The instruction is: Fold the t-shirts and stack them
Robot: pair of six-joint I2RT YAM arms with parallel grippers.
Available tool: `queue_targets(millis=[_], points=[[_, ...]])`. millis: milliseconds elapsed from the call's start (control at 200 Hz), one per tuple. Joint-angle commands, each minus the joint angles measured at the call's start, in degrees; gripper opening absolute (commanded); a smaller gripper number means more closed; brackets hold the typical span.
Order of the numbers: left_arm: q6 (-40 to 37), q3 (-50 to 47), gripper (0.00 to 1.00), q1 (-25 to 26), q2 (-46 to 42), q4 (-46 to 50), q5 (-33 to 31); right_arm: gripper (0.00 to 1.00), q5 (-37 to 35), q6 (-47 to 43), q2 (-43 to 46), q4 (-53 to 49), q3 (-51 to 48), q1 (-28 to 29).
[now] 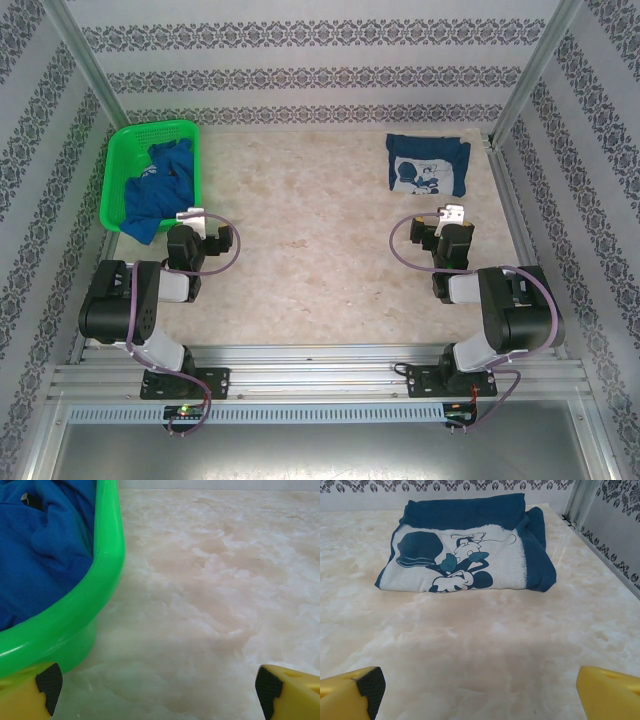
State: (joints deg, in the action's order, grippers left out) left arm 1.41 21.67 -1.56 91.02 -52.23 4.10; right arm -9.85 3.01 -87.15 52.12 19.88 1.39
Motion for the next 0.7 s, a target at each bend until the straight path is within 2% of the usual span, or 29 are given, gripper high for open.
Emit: queue_targets(millis=[0, 350, 390, 440, 470, 520, 555, 610, 694], points=[[-1.50, 1.27, 1.00, 0.33, -0.22, 0.28, 0.91, 0.98, -0.53, 0.25, 0.48, 1.32, 1.13, 0.61], [-1.49, 1.18, 1.00, 0.33, -0.43, -0.12, -0.11, 0.98, -1.40, 0.39, 0.79, 2.18, 1.26, 0.66], [-1.29, 1.62, 1.00, 0.33, -2.35, 1.85, -0.52, 0.98, -0.83, -0.73, 2.80, -0.20, 1.79, 1.21], [-1.33, 3.77, 1.00, 0.58, -7.56, 9.38, -1.92, 0.98, -5.96, -2.68, 6.83, -8.27, 4.64, 4.18], [-0.99, 5.75, 1.00, 0.96, -10.99, 16.15, -3.86, 0.98, -9.30, -2.63, 10.73, -20.16, 8.88, 6.08], [2.43, 10.37, 1.00, 1.08, -16.91, 26.85, -7.70, 0.98, -10.10, -0.13, 15.40, -36.13, 15.70, 6.89], [5.30, 15.43, 1.00, 1.12, -20.07, 35.86, -9.14, 0.98, -10.65, 3.44, 17.65, -43.36, 19.37, 7.13], [8.27, 24.98, 1.00, 1.12, -22.24, 49.84, -8.61, 0.98, -6.49, 6.16, 20.65, -52.38, 24.87, 7.13], [13.06, 39.76, 1.00, 1.12, -20.79, 67.02, -6.50, 0.98, 2.27, 9.51, 23.47, -63.31, 32.68, 7.22]])
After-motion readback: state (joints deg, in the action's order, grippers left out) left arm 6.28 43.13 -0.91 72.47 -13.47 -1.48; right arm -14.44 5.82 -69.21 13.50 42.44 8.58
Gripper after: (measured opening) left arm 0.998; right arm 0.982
